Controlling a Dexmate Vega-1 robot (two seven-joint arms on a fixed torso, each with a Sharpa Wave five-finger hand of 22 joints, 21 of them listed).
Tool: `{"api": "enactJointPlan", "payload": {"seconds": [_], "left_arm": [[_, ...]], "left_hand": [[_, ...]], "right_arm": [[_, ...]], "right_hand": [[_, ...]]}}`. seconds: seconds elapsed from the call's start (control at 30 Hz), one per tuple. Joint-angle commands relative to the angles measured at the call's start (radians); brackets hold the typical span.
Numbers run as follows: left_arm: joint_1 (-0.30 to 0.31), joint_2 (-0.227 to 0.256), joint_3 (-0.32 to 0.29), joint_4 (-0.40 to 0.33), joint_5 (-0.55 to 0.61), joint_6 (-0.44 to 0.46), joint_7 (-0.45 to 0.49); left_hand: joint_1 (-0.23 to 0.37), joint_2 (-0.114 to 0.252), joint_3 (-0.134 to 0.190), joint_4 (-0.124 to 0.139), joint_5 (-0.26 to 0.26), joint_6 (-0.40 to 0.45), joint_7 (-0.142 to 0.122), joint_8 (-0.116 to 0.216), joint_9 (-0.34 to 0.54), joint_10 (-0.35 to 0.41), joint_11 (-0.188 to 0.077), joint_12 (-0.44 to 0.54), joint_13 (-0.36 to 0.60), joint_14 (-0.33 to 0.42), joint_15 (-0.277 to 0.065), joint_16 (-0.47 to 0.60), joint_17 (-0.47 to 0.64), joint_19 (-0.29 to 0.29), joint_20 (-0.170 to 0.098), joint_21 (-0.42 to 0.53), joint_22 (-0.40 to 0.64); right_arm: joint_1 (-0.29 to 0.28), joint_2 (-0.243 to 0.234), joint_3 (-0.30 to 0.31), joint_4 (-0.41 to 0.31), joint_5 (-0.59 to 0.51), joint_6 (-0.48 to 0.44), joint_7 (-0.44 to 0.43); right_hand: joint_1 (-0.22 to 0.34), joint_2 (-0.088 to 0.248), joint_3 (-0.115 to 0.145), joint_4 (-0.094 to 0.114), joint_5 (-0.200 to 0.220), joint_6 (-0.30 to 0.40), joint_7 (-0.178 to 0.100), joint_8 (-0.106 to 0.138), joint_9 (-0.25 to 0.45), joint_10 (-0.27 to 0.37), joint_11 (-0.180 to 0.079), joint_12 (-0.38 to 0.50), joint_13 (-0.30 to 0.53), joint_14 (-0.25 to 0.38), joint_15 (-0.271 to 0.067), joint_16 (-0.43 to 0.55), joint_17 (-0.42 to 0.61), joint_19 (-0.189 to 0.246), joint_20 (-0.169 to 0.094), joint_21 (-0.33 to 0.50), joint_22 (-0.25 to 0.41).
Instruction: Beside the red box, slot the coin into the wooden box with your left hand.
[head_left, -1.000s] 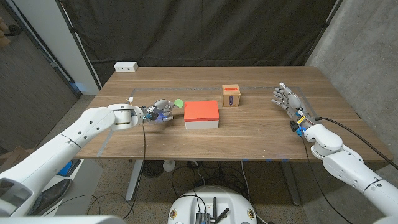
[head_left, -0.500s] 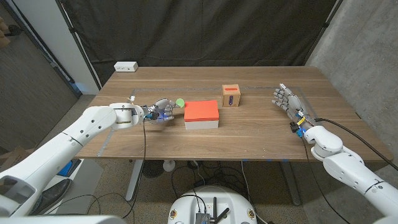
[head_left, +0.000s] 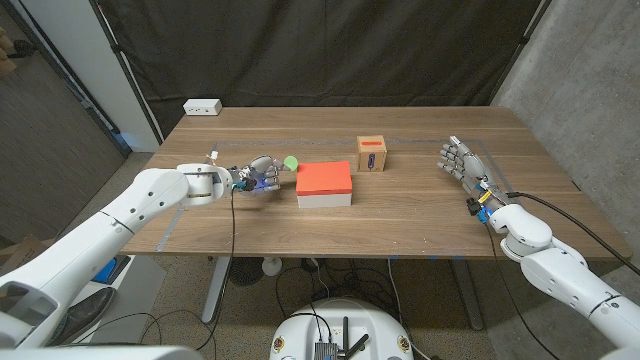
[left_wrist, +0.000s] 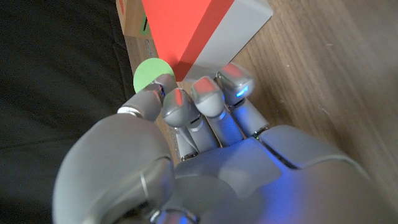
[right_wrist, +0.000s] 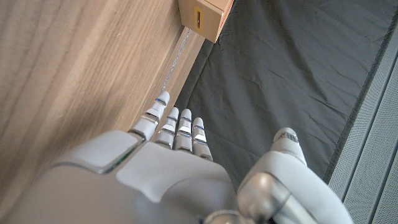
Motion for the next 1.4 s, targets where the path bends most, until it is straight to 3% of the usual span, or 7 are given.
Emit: {"api": "enactJointPlan", "payload": {"seconds": [0.03, 0.27, 0.67, 1.1, 1.4], "left_arm": [[-0.065, -0.001, 0.018, -0.016, 0.067, 0.007, -0.007], [-0.139, 0.001, 0.082, -0.062, 0.223, 0.026, 0.056], [-0.237, -0.047, 0.154, -0.05, 0.382, 0.034, 0.004], [-0.297, -0.085, 0.24, -0.095, 0.626, 0.029, 0.037], [-0.385, -0.129, 0.334, -0.107, 0.805, 0.092, 0.032]], "left_hand": [[-0.01, -0.003, 0.004, -0.001, 0.001, 0.055, 0.044, 0.006, 0.006, 0.004, -0.002, -0.002, 0.004, 0.002, -0.001, 0.006, 0.004, -0.002, -0.071, 0.004, 0.0], [-0.012, -0.002, 0.006, -0.002, 0.0, 0.056, 0.044, 0.005, 0.006, 0.003, -0.002, -0.004, 0.003, 0.003, -0.001, 0.007, 0.004, -0.001, -0.071, 0.006, 0.0], [-0.013, -0.007, 0.007, -0.005, 0.0, 0.064, 0.047, -0.002, -0.004, 0.007, -0.002, -0.002, 0.004, 0.005, 0.0, 0.005, 0.002, 0.005, -0.071, 0.008, 0.001], [-0.011, -0.019, 0.004, -0.008, -0.001, 0.07, 0.048, -0.004, -0.004, 0.013, -0.001, -0.003, -0.001, 0.009, 0.0, 0.007, 0.007, 0.014, -0.071, 0.012, 0.002], [-0.007, -0.025, 0.003, -0.006, 0.0, 0.073, 0.046, -0.008, -0.004, 0.013, -0.002, 0.004, 0.006, 0.02, -0.001, 0.012, 0.015, 0.019, -0.071, 0.011, 0.002]], "right_arm": [[-0.029, 0.005, 0.011, -0.013, -0.008, 0.016, -0.016], [-0.041, 0.01, 0.017, -0.019, -0.014, 0.026, -0.025], [-0.061, 0.027, 0.021, -0.021, -0.018, 0.045, -0.035], [-0.093, 0.035, 0.035, -0.034, -0.024, 0.072, -0.041], [-0.106, 0.044, 0.042, -0.041, -0.025, 0.092, -0.037]], "right_hand": [[0.005, 0.009, 0.002, -0.006, -0.001, 0.006, -0.001, 0.004, 0.003, 0.009, 0.0, 0.002, 0.004, 0.006, 0.003, 0.004, 0.001, 0.011, 0.0, -0.001, 0.003], [0.005, 0.009, 0.002, -0.006, -0.001, 0.005, -0.001, 0.003, 0.003, 0.01, -0.001, 0.003, 0.004, 0.005, 0.003, 0.003, 0.001, 0.011, 0.0, -0.003, 0.003], [0.005, 0.01, 0.003, -0.007, -0.001, 0.006, 0.001, 0.004, 0.003, 0.01, 0.0, 0.002, 0.005, 0.005, 0.001, 0.003, 0.0, 0.012, 0.0, -0.008, 0.003], [0.006, 0.01, 0.003, -0.007, -0.001, 0.004, 0.002, 0.003, 0.003, 0.01, -0.002, 0.002, 0.005, 0.006, 0.002, 0.003, -0.001, 0.015, 0.0, -0.01, 0.003], [0.006, 0.01, 0.003, -0.007, -0.001, 0.006, 0.001, 0.004, 0.003, 0.011, -0.001, 0.003, 0.005, 0.007, 0.001, 0.004, -0.002, 0.017, -0.001, -0.012, 0.003]]}}
